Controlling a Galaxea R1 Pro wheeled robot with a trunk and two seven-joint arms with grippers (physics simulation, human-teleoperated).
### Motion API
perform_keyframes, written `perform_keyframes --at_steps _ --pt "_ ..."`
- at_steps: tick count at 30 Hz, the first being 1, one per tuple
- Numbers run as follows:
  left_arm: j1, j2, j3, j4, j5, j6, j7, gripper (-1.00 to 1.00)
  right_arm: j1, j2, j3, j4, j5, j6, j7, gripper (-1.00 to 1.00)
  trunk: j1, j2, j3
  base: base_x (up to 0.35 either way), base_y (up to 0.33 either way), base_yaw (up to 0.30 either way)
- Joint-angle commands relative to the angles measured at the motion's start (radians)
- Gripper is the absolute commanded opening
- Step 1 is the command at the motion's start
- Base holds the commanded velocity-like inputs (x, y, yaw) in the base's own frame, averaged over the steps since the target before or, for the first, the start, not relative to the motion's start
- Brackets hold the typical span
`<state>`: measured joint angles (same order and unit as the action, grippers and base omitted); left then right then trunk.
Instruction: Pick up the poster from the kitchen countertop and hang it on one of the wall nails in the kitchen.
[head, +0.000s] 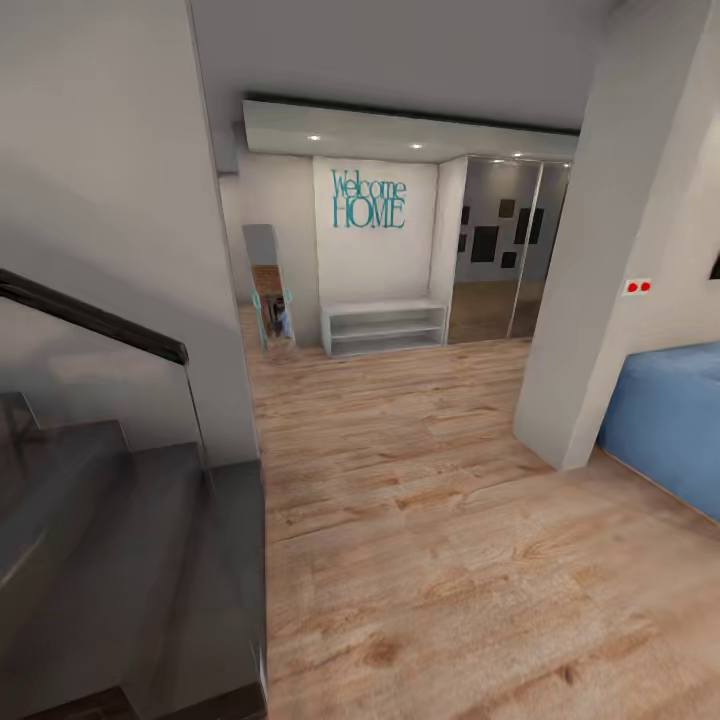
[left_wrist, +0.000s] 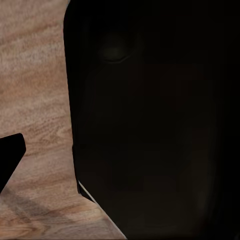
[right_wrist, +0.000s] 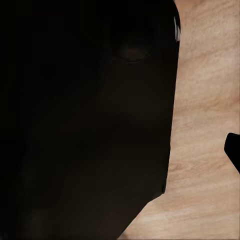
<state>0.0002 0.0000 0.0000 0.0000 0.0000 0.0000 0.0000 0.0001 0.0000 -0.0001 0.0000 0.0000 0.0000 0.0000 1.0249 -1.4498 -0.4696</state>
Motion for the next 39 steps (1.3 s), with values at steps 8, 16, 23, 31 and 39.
perform_keyframes --at_steps 8,16,23,31,39 --pt "0.008 -0.018 -0.001 -0.013 0.001 -0.005 0.0 1.0 -0.011 -0.006 0.009 -0.002 0.002 -0.004 0.0 1.0 0.0 0.0 0.0 0.0 0.0 0.0" --pt "0.008 -0.018 -0.001 -0.013 0.001 -0.005 0.0 1.0 -0.011 -0.006 0.009 -0.002 0.002 -0.004 0.0 1.0 0.0 0.0 0.0 0.0 0.0 0.0" --pt "0.012 -0.028 -0.001 -0.021 0.0 -0.012 -0.001 1.0 -0.019 -0.01 0.006 -0.008 0.004 -0.011 -0.002 1.0 0.0 0.0 0.0 0.0 0.0 0.0" --pt "0.016 -0.051 0.001 -0.066 -0.005 -0.048 -0.002 1.0 -0.055 -0.039 0.002 -0.054 0.007 -0.052 -0.011 1.0 0.0 0.0 0.0 0.0 0.0 0.0" --pt "0.017 -0.049 0.005 -0.709 -0.007 -0.05 -0.002 1.0 -0.058 -0.075 -0.002 -0.556 0.009 -0.057 -0.015 1.0 0.0 0.0 0.0 0.0 0.0 0.0"
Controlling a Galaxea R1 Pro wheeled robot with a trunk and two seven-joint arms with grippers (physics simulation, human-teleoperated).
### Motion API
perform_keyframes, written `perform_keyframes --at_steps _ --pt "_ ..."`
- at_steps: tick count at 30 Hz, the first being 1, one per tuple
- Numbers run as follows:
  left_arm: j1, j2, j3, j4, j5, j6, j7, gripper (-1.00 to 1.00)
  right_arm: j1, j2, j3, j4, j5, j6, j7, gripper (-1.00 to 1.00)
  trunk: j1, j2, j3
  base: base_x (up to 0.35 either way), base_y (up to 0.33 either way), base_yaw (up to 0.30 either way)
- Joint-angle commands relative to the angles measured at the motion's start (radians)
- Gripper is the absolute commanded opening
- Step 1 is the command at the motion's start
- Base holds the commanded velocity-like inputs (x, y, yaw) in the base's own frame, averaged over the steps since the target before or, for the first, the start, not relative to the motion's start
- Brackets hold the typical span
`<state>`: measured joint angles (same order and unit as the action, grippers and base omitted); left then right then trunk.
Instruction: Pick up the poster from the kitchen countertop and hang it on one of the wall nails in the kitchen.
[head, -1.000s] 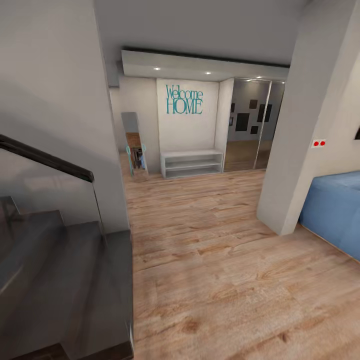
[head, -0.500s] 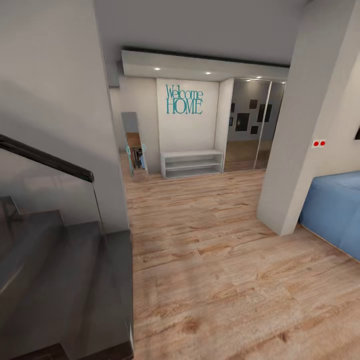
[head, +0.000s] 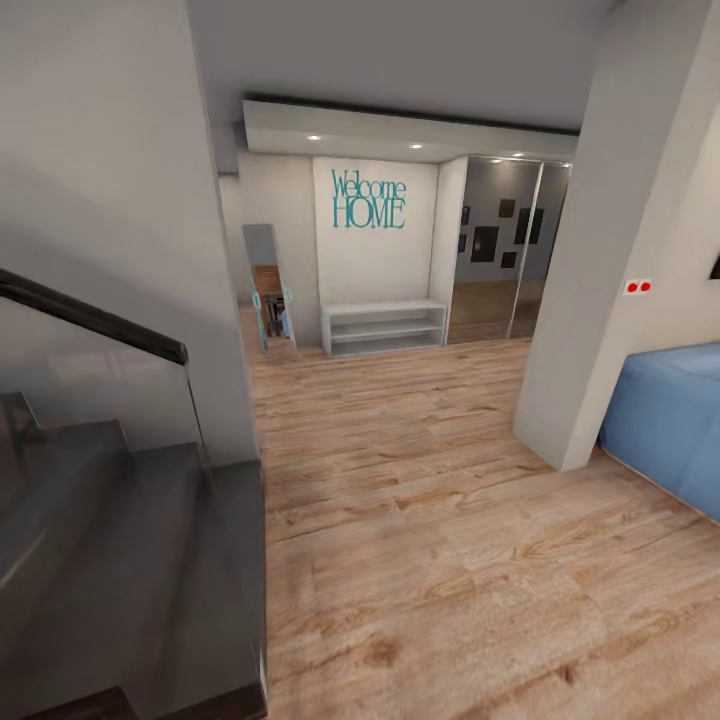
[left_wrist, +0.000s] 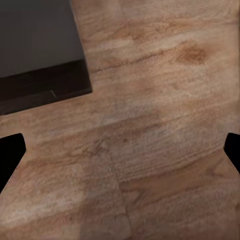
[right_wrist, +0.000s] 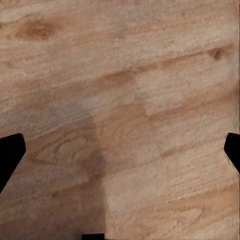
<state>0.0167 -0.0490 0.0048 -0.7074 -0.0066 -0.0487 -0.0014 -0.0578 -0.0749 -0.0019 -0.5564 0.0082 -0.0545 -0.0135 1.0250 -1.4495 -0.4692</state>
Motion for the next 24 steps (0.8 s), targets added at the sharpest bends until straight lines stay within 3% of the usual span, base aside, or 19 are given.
perform_keyframes --at_steps 1,2,3,11,24 --pt "0.0 0.001 0.001 -0.004 -0.001 -0.002 0.0 1.0 0.0 -0.003 0.0 -0.001 0.001 -0.003 -0.001 1.0 0.0 0.0 -0.001 0.0 0.0 0.0" --pt "0.0 0.003 0.001 -0.006 -0.001 -0.002 0.0 1.0 0.0 -0.005 0.0 -0.002 0.001 -0.003 -0.002 1.0 0.0 0.0 -0.001 0.0 0.0 0.0" --pt "0.0 0.023 0.003 -0.012 -0.001 -0.002 -0.001 1.0 0.001 -0.012 0.0 -0.004 0.001 -0.004 -0.001 1.0 0.0 0.0 -0.001 0.0 0.0 0.0" --pt "0.0 0.035 0.004 -0.005 0.0 -0.002 -0.002 1.0 0.01 -0.011 0.006 0.04 0.004 -0.004 0.001 1.0 0.0 0.0 -0.001 0.0 0.0 0.041" --pt "0.0 0.035 0.003 0.065 0.0 -0.002 -0.003 1.0 0.01 -0.011 0.004 0.053 0.002 -0.005 0.0 1.0 0.0 0.0 -0.001 0.0 0.0 0.256"
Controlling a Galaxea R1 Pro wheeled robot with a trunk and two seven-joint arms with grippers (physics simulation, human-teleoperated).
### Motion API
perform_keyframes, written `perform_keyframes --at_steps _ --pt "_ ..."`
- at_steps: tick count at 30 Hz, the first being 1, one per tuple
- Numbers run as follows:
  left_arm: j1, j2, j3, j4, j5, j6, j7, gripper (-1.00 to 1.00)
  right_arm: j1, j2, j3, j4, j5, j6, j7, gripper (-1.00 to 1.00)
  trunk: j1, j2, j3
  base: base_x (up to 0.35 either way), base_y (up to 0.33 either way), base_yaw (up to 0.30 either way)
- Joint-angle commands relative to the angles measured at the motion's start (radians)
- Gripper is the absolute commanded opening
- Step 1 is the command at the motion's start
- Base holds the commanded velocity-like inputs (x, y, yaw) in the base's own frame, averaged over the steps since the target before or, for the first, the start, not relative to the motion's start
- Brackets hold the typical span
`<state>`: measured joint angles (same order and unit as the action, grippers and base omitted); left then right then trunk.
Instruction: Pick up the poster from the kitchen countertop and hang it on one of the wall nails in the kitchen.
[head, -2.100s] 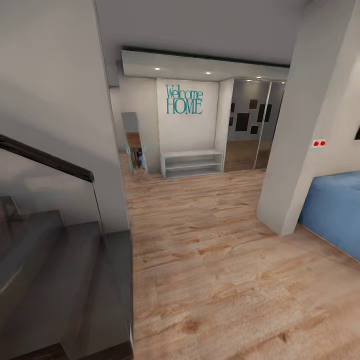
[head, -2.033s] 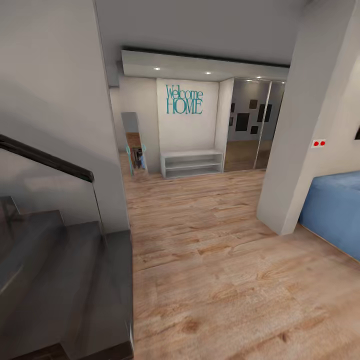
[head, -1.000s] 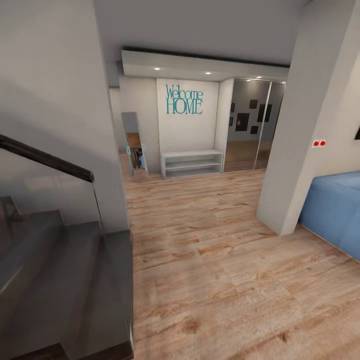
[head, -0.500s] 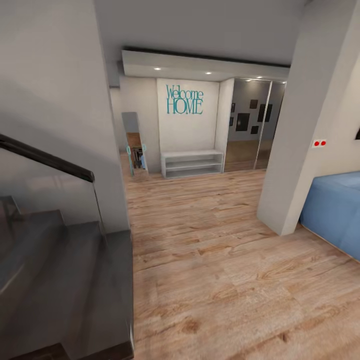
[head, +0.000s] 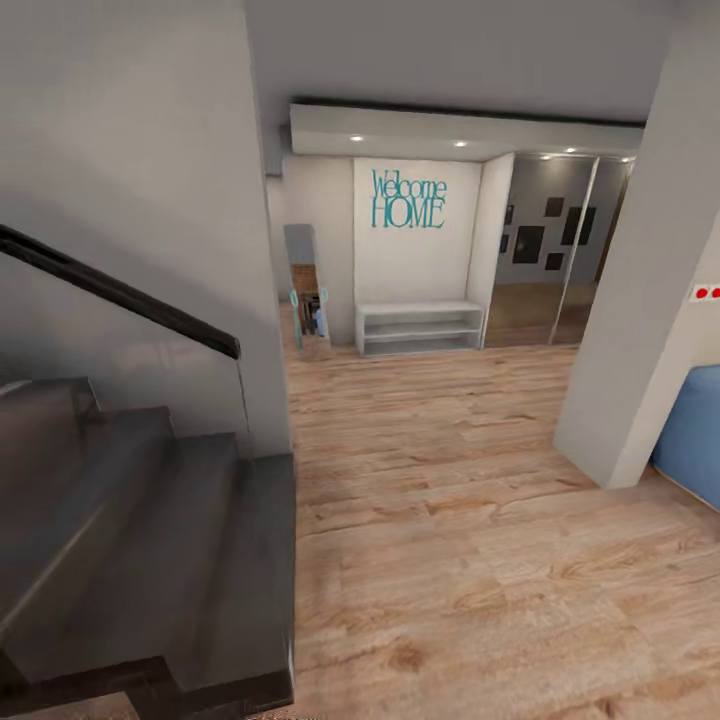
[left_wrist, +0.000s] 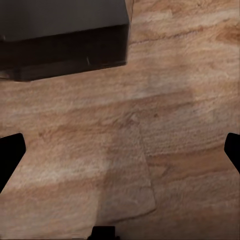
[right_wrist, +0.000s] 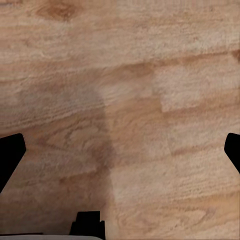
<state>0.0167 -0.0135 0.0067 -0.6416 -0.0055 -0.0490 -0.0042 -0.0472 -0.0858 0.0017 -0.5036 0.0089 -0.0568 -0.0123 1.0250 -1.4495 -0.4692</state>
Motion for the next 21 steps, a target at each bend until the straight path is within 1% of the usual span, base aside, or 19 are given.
perform_keyframes --at_steps 1,4,12,15,21 --pt "0.0 0.0 0.001 -0.001 -0.001 -0.002 0.0 1.0 0.0 0.0 0.0 0.0 0.001 -0.003 -0.001 1.0 0.0 0.0 -0.001 0.0 0.0 0.284" --pt "0.0 0.0 0.001 0.0 -0.001 -0.002 0.0 1.0 0.0 0.0 0.002 0.001 0.002 -0.002 -0.001 1.0 0.0 0.0 -0.001 -0.121 -0.125 0.176" --pt "0.0 0.0 0.0 0.0 -0.002 -0.002 0.0 1.0 0.0 -0.001 0.003 0.001 0.002 -0.002 0.0 1.0 0.0 0.0 -0.001 -0.181 -0.211 0.077" --pt "0.0 0.0 0.0 0.001 -0.001 -0.002 0.0 1.0 0.0 -0.002 0.002 0.001 0.002 -0.003 -0.001 1.0 0.0 0.0 -0.001 -0.067 -0.096 0.235" --pt "0.0 0.0 -0.002 0.001 -0.002 -0.002 0.0 1.0 0.0 -0.002 0.002 0.0 0.002 -0.003 -0.001 1.0 0.0 0.0 -0.001 -0.013 -0.018 0.28"
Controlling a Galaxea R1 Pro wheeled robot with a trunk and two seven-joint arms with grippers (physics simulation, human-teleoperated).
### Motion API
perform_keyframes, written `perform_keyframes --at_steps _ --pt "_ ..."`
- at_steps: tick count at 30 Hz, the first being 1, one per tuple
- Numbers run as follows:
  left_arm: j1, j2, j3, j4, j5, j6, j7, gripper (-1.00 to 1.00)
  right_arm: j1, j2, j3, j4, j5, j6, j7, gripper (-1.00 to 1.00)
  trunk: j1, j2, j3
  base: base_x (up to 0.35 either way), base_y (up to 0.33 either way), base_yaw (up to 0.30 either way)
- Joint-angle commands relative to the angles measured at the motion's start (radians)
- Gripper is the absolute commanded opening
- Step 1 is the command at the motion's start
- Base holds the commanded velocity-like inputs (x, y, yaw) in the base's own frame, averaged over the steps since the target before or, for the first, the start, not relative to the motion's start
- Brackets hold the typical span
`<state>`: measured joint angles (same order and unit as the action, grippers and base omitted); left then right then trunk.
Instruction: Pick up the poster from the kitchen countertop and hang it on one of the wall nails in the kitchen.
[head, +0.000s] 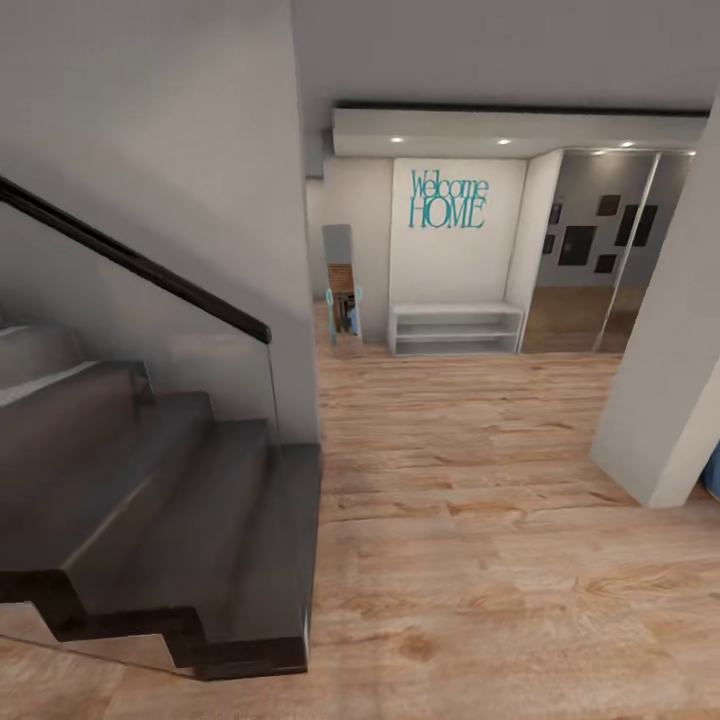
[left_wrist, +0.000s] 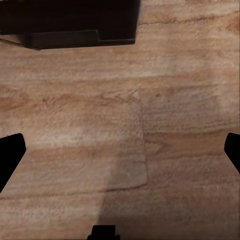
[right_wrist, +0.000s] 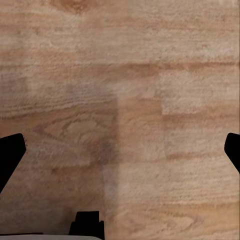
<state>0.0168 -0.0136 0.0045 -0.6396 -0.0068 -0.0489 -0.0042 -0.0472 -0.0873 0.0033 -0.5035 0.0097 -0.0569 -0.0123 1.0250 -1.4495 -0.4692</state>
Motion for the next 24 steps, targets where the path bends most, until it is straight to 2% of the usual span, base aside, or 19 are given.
perform_keyframes --at_steps 1,24 --pt "0.0 0.0 0.001 -0.001 -0.001 -0.002 0.0 1.0 0.0 0.0 0.001 0.0 0.001 -0.003 -0.001 1.0 0.0 0.0 -0.001 -0.004 -0.006 0.287" --pt "0.0 0.001 0.005 -0.002 -0.001 -0.003 0.003 1.0 0.0 0.0 0.001 0.001 0.001 -0.003 -0.003 1.0 0.0 0.0 -0.001 0.0 -0.001 0.29"
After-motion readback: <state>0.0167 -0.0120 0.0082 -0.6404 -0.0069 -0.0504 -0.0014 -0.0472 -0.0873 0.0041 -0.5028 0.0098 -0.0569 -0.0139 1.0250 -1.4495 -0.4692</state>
